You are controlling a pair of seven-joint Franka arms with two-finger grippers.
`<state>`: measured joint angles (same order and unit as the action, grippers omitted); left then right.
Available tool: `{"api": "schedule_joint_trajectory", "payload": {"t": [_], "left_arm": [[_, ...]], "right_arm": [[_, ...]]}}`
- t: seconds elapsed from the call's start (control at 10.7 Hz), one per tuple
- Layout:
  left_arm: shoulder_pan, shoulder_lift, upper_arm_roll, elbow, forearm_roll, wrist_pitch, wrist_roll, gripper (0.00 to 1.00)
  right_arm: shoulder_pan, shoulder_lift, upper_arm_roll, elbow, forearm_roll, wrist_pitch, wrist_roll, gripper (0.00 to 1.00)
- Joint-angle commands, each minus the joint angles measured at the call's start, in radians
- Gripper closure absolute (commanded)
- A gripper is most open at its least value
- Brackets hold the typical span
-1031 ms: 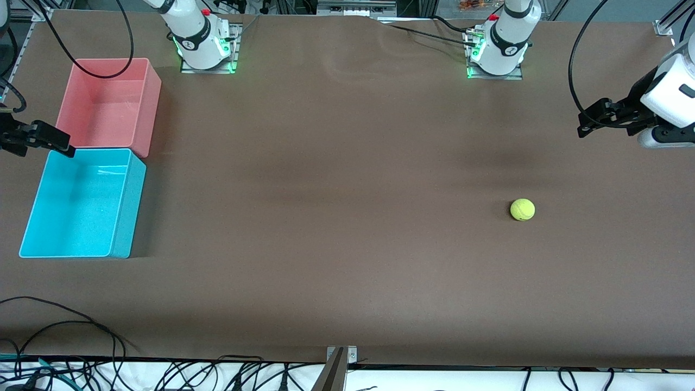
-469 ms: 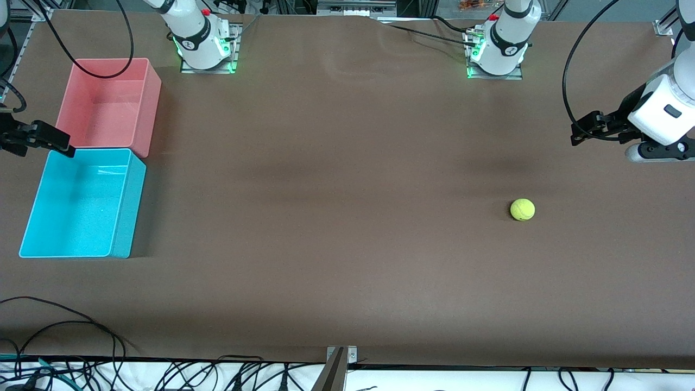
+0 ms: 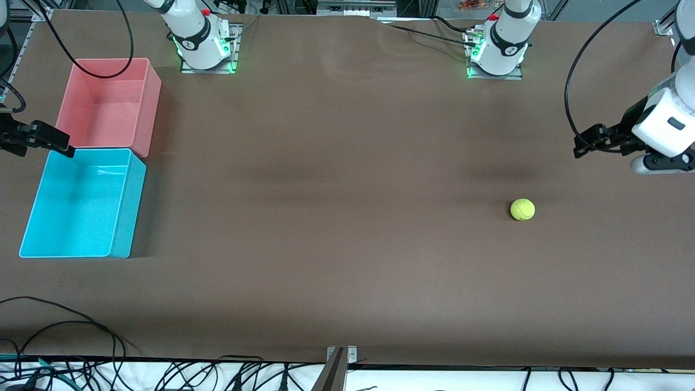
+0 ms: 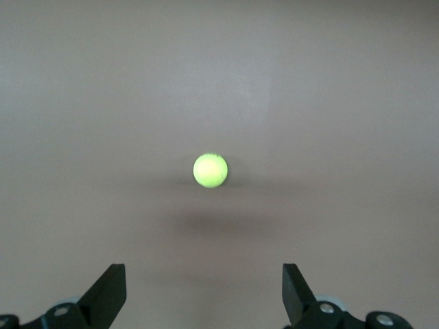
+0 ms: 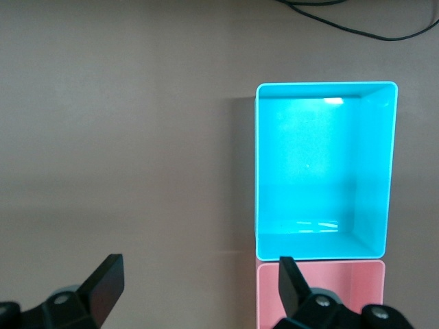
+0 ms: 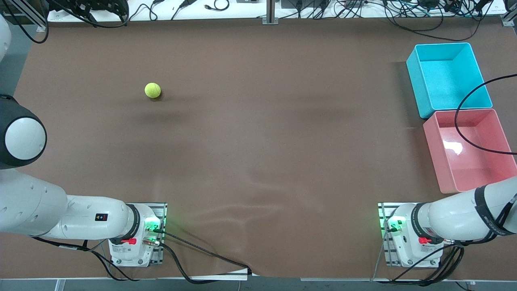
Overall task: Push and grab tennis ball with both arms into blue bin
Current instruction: 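Move the left gripper down beside the tennis ball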
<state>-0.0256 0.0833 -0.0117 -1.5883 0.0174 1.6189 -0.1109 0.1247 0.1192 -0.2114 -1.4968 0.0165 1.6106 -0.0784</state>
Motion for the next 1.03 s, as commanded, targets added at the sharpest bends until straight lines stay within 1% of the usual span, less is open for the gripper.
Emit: {"api": "schedule_joint_trajectory", "payload": {"t": [0.0, 0.09, 0.19, 0.28, 0.38, 0.47, 0.56, 0.75, 0.94], "left_arm": [[0.007, -0.007, -0.002, -0.093, 0.029, 0.093, 0.008, 0.00], [0.009, -0.005, 0.001, -0.099, 0.029, 0.094, 0.008, 0.00], [0.022, -0.002, 0.004, -0.126, 0.029, 0.099, 0.008, 0.00], [0.044, -0.005, 0.006, -0.184, 0.029, 0.146, 0.010, 0.00], [0.082, -0.010, 0.006, -0.220, 0.021, 0.207, 0.040, 0.00], [0.088, -0.010, 0.007, -0.226, 0.013, 0.217, 0.151, 0.00], [0.087, -0.010, 0.010, -0.228, 0.013, 0.229, 0.204, 0.00], [0.087, -0.010, 0.022, -0.303, 0.012, 0.330, 0.204, 0.00], [0.087, -0.010, 0.056, -0.404, 0.013, 0.459, 0.220, 0.00]], "right_arm": [[-0.004, 0.003, 0.000, 0.017, -0.003, -0.003, 0.009, 0.00], [-0.004, 0.003, 0.000, 0.017, -0.006, -0.003, 0.009, 0.00], [-0.004, 0.005, 0.000, 0.017, -0.003, 0.000, 0.009, 0.00], [-0.002, 0.004, 0.000, 0.017, -0.004, 0.000, 0.009, 0.00], [-0.004, 0.005, 0.000, 0.017, -0.003, 0.000, 0.009, 0.00], [-0.004, 0.004, 0.000, 0.017, -0.006, 0.000, 0.009, 0.00], [-0.004, 0.005, 0.000, 0.017, -0.004, 0.000, 0.009, 0.00], [-0.004, 0.005, 0.000, 0.017, -0.004, 0.000, 0.009, 0.00], [-0.002, 0.005, 0.000, 0.017, -0.004, 0.000, 0.009, 0.00]]}}
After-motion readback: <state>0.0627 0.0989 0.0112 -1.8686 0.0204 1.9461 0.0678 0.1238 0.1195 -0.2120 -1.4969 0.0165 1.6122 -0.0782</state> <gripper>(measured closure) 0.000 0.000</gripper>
